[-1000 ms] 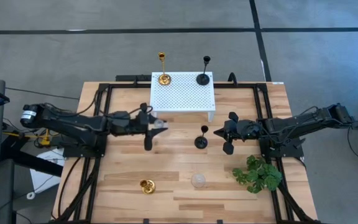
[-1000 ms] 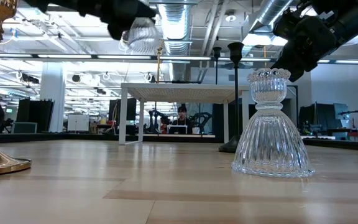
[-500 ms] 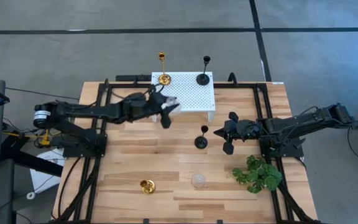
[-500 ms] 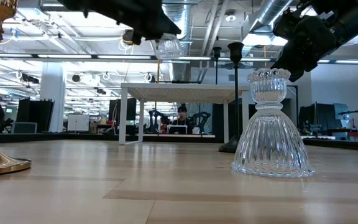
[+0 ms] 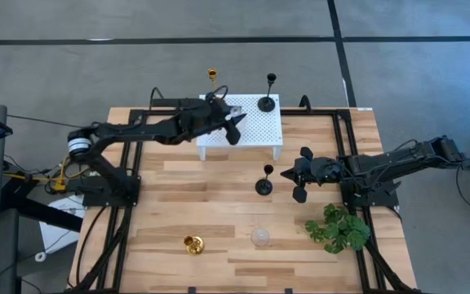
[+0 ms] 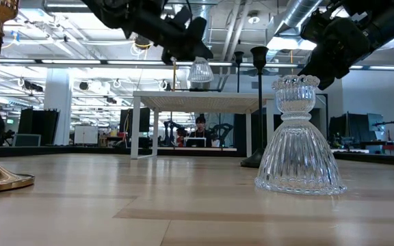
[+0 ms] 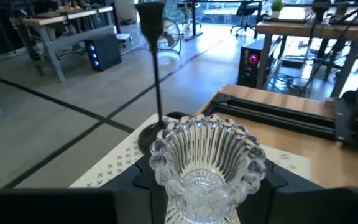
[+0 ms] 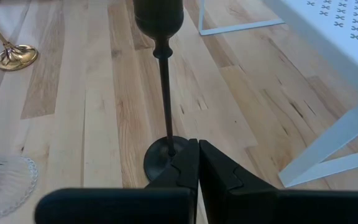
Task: Pick & Place candle stick holders
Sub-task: Put the top transparent candle holder on the shelf
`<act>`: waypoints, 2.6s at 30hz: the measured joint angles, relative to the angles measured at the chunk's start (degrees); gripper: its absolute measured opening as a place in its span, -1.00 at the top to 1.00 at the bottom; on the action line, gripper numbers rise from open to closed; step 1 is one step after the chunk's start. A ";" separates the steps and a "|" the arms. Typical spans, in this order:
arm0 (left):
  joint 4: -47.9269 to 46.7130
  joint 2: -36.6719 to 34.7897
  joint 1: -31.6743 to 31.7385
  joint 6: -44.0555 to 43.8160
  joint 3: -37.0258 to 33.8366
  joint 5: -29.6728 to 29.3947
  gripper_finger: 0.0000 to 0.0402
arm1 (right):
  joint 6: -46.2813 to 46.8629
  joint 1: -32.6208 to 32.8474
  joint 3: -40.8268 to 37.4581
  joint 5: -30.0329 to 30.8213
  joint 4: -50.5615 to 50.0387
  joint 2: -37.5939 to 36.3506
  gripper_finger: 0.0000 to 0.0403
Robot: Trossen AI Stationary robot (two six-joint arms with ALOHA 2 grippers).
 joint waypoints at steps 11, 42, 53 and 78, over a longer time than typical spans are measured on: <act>2.18 6.27 2.62 -2.97 1.10 3.94 0.35 | 0.00 -0.09 0.00 0.04 -0.09 0.00 1.00; 4.25 7.42 2.42 -3.08 1.02 3.95 0.17 | -0.92 -0.04 0.00 0.02 -0.13 0.00 1.00; 3.89 7.39 2.42 -4.79 0.88 3.97 0.17 | -0.92 -0.04 0.00 0.00 -0.13 0.00 1.00; 4.36 7.00 2.42 -3.91 -1.19 3.93 -0.26 | -0.90 -0.04 0.00 -0.02 -0.13 0.00 1.00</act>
